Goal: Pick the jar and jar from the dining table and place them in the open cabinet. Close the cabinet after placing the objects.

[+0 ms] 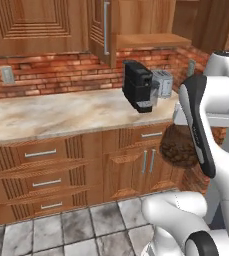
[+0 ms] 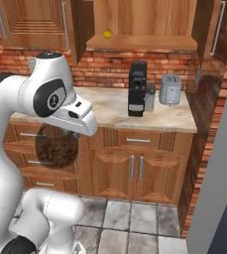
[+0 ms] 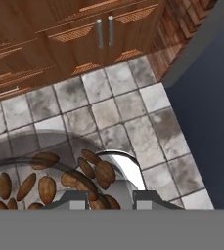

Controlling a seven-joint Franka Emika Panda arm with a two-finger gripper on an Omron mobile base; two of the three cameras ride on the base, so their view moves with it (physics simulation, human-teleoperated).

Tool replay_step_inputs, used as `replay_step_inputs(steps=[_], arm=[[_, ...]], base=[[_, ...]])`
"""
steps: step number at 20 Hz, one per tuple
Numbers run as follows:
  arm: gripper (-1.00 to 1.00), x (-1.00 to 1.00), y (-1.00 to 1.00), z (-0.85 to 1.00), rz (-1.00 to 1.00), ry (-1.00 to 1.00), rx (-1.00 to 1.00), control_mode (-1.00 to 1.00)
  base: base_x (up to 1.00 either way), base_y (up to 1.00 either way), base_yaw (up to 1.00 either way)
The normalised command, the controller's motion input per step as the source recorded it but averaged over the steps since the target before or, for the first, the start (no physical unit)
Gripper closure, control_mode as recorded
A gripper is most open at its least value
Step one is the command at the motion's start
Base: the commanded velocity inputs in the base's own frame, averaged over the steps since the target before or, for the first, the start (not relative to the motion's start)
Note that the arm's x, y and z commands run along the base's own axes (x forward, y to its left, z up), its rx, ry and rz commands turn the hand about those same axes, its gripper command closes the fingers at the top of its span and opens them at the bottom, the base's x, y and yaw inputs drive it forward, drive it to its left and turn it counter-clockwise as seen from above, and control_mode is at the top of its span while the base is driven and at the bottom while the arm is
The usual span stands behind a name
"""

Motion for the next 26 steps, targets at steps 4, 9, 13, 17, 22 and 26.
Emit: replay_step_inputs(steps=[4,9,13,17,22,26], arm=[[1.00,0.00,0.00,0.00,0.00,0.00,0.00,1.00],[1.00,0.00,0.00,0.00,0.00,0.00,0.00,1.00],[1.00,0.00,0.00,0.00,0.00,0.00,0.00,1.00],[1.00,0.00,0.00,0.00,0.00,0.00,0.00,1.00],[1.00,0.00,0.00,0.00,0.00,0.00,0.00,1.00],[1.00,0.00,0.00,0.00,0.00,0.00,0.00,1.00]], base=[[0.38,-0.60,0.16],[0.68,-0.42,0.10],[0.74,-0.40,0.06],[0.63,-0.37,0.08],[0.62,-0.08,0.01],[0.51,-0.02,-0.01]])
